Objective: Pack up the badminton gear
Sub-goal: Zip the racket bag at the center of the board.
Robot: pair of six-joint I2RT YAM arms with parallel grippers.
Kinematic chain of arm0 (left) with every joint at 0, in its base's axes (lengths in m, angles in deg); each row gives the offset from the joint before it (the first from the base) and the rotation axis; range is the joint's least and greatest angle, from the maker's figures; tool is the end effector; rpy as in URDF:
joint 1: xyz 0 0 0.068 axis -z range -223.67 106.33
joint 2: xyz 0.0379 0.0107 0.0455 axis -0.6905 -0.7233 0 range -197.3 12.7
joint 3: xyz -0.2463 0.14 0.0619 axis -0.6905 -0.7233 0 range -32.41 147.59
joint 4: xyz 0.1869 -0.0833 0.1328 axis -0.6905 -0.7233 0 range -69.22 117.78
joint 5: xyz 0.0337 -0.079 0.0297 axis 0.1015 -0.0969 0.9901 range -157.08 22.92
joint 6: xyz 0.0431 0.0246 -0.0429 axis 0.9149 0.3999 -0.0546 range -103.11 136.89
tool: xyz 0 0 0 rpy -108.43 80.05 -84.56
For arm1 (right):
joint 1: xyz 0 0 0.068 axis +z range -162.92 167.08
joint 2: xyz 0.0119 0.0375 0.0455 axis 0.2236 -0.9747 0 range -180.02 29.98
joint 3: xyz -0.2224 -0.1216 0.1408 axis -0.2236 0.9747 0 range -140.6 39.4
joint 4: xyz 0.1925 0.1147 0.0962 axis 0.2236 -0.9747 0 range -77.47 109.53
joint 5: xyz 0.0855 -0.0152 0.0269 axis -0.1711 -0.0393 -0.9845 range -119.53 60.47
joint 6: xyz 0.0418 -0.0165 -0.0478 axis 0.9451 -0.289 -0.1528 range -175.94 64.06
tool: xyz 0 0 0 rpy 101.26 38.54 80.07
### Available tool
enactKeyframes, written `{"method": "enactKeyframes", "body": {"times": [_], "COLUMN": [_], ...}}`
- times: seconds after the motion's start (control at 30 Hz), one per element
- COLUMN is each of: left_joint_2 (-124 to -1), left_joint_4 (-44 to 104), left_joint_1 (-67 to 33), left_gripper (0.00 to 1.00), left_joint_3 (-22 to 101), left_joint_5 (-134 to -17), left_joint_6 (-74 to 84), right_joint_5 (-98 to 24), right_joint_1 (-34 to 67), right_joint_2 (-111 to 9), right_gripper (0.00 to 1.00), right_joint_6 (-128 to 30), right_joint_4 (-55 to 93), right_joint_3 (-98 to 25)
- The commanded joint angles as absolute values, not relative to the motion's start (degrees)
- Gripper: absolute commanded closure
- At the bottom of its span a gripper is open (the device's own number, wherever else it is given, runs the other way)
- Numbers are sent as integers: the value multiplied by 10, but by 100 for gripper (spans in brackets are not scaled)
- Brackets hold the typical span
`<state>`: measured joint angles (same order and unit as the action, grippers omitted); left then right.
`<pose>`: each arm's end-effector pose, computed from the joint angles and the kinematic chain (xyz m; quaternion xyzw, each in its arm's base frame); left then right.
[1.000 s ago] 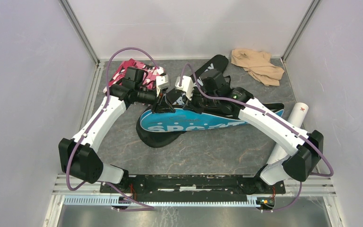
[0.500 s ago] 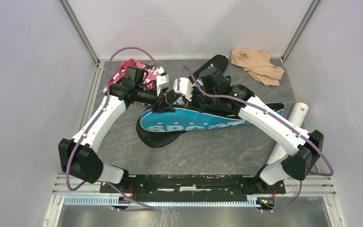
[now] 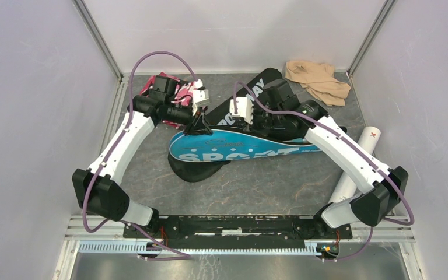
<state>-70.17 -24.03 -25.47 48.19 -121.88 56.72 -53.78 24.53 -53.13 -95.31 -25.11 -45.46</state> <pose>0.2474 -0.1257 0.3600 0.5338 0.6697 -0.3786 0.3511 0.2246 0.1986 0.3776 -0.6226 0.6501 0.1859 0.3938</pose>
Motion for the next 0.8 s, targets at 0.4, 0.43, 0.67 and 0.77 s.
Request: {"method": "enactKeyframes", "body": {"times": [0.4,0.43,0.67,0.77], "left_joint_2": [-741,-744,-774,-782], "left_joint_4": [-377,-384,-450,-467], "left_joint_1": [-312,-316,-349,-362], "left_gripper": [98,98,98,98], "left_joint_3": [612,617,660,671], "left_joint_5": [-1160,-1155,-1135,-1129], "left_joint_6": [682,688,749,769], "right_joint_5": [-500,-498,-486,-477], "right_joint_1": [109,100,24,-14], "right_joint_2": [-431,-429,-426,-429], "right_gripper": [100,100,100,100], "right_joint_6": [-1110,-1116,-1168,-1192], "right_joint_4": [-340,-343,-361,-363], "right_joint_3": [-349,-343,-308,-293]}}
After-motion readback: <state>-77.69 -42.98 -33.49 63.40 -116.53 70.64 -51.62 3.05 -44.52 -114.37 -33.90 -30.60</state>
